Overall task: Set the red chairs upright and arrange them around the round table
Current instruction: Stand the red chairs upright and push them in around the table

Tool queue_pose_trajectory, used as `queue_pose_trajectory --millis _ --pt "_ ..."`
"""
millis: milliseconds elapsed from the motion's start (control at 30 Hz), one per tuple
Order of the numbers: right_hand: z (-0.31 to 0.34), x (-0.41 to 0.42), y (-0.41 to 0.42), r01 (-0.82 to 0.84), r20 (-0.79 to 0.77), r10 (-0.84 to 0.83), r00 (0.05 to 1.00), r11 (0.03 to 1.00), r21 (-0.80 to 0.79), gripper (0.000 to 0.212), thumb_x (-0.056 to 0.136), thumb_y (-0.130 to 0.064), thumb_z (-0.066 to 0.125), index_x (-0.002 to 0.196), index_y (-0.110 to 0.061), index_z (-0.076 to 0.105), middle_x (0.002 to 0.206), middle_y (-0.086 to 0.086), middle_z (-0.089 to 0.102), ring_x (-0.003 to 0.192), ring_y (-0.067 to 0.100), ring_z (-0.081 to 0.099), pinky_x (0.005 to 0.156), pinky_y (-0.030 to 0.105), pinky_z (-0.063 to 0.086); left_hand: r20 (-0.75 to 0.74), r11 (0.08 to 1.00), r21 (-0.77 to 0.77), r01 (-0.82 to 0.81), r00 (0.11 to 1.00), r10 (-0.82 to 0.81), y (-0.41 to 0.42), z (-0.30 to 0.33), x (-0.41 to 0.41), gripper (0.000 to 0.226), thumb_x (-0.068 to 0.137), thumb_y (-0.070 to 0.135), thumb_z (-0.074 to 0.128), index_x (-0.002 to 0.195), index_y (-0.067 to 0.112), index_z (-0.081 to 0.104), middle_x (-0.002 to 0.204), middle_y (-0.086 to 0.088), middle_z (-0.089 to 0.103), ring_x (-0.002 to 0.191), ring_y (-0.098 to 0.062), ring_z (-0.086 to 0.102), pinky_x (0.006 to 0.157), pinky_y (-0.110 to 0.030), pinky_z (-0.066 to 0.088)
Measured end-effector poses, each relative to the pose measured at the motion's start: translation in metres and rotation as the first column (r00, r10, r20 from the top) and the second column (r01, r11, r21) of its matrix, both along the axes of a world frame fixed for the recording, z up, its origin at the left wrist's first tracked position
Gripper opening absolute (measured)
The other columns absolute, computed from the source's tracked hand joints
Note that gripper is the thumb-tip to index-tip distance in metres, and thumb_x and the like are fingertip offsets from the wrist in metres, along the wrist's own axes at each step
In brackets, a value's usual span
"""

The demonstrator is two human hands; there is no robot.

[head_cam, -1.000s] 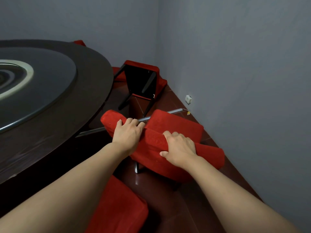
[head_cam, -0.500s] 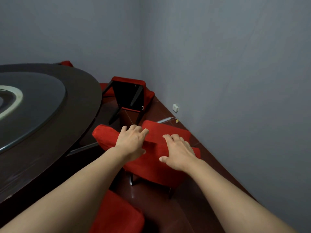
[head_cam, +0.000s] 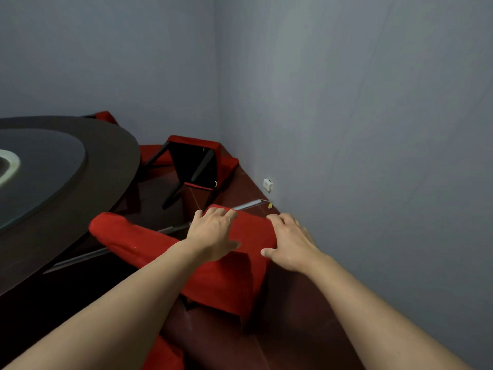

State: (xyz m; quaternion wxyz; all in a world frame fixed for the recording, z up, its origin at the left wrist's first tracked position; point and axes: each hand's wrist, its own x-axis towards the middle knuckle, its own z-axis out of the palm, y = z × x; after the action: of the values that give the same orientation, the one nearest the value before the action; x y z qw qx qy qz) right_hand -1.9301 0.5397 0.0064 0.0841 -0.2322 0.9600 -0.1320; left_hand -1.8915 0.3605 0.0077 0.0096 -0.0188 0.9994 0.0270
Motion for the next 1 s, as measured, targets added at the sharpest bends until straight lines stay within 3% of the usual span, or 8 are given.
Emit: queue_pose_trajectory --millis 433,1000 --pt "0.003 -0.111 0.114 0.001 0.013 -0.001 1.0 1.0 -0.031 0.082 0.081 -0.043 0.069 0.147 -0.023 0.024 0.15 0.006 0.027 0.137 0.026 0.03 0.111 0.041 0.03 0.007 1.0 0.029 -0.01 1.0 0.01 0.122 0.003 -0.107 0.063 0.087 0.046 0.058 0.141 0.024 0.034 0.141 0.0 0.043 0.136 -0.02 0.031 0.111 -0.045 0.02" --pt "0.005 -0.386 0.093 -0.037 0.037 0.037 0.999 0.999 -0.006 0.081 0.083 -0.04 0.068 0.147 -0.024 0.022 0.145 0.003 0.03 0.133 0.024 0.034 0.108 0.038 0.034 0.034 0.99 0.104 -0.091 0.996 0.088 0.093 -0.006 -0.381 0.067 0.085 0.047 0.061 0.141 0.023 0.032 0.139 -0.001 0.045 0.131 -0.021 0.037 0.108 -0.043 0.026"
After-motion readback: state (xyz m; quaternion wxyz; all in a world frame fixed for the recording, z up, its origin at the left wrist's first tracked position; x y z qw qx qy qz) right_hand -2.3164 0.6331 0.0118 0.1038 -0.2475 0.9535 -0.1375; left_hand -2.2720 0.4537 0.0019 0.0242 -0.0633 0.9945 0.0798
